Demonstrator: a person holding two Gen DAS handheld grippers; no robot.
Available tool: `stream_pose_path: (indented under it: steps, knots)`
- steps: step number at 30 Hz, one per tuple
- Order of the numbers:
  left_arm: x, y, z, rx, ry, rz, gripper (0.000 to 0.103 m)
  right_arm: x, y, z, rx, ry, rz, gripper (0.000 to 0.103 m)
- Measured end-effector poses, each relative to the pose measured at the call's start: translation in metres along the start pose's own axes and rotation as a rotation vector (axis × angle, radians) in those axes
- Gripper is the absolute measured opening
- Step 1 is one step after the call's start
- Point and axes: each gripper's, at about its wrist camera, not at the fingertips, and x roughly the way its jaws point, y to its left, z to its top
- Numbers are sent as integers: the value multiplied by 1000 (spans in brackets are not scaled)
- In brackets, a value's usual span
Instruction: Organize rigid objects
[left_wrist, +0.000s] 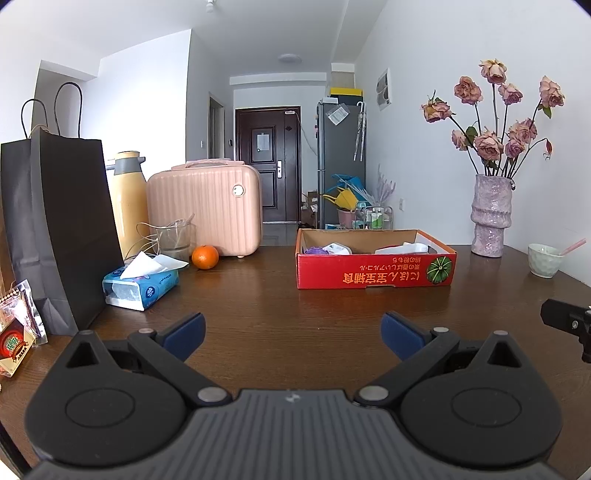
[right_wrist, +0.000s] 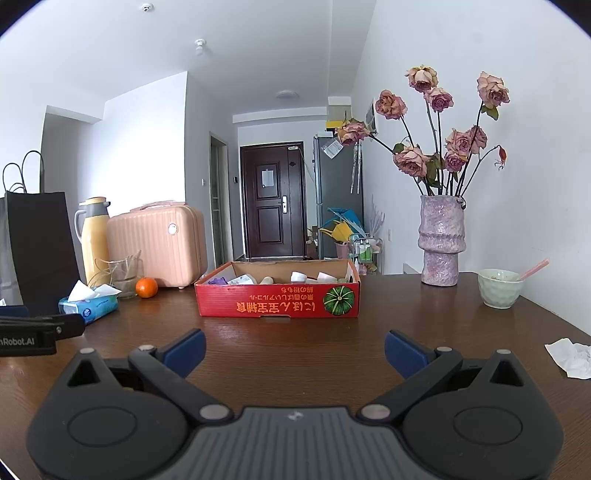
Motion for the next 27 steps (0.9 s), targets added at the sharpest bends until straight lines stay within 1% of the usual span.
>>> stream_pose_path:
  steps: [27]
  knots:
    - [-3,1,-3,-2,6,-2,103,2,6,-3,-7,9,2,103]
